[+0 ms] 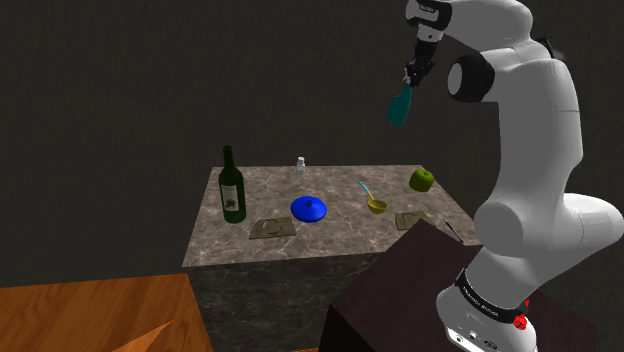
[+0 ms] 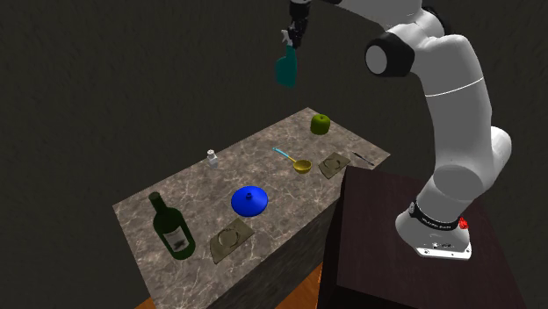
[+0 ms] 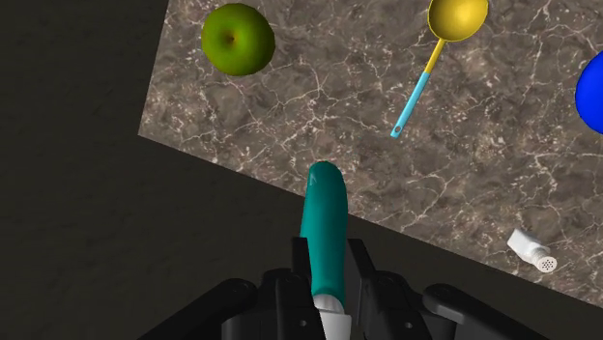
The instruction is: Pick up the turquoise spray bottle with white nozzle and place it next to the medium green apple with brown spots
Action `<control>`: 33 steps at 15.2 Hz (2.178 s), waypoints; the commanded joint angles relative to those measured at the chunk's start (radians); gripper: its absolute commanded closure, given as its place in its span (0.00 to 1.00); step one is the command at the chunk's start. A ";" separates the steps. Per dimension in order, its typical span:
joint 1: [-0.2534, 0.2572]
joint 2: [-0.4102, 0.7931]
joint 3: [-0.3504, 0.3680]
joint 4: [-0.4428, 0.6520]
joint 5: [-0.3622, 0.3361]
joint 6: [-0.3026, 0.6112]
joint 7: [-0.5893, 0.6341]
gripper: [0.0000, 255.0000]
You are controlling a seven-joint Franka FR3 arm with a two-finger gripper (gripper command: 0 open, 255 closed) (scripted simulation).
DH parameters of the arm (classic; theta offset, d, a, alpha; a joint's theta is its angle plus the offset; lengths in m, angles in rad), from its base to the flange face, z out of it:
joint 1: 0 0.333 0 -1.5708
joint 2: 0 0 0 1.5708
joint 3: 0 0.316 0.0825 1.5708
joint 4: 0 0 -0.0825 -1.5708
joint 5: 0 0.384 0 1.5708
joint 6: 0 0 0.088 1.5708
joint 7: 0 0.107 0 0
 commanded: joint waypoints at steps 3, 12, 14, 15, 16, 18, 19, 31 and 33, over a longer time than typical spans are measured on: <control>0.011 -0.017 -0.001 -0.081 -0.003 0.065 -0.004 1.00; 0.038 -0.061 -0.004 -0.279 -0.011 0.217 -0.006 1.00; 0.042 -0.064 -0.004 -0.312 -0.011 0.247 -0.006 1.00; 0.043 -0.066 -0.004 -0.328 -0.011 0.261 -0.007 1.00; 0.045 -0.066 -0.004 -0.343 -0.011 0.275 -0.007 1.00; 0.048 -0.067 -0.003 -0.371 -0.011 0.302 -0.007 1.00; 0.049 -0.067 -0.003 -0.384 -0.010 0.315 -0.008 1.00; 0.056 -0.042 0.003 -0.507 -0.001 0.462 -0.012 1.00; 0.057 -0.035 0.005 -0.523 0.001 0.484 -0.013 1.00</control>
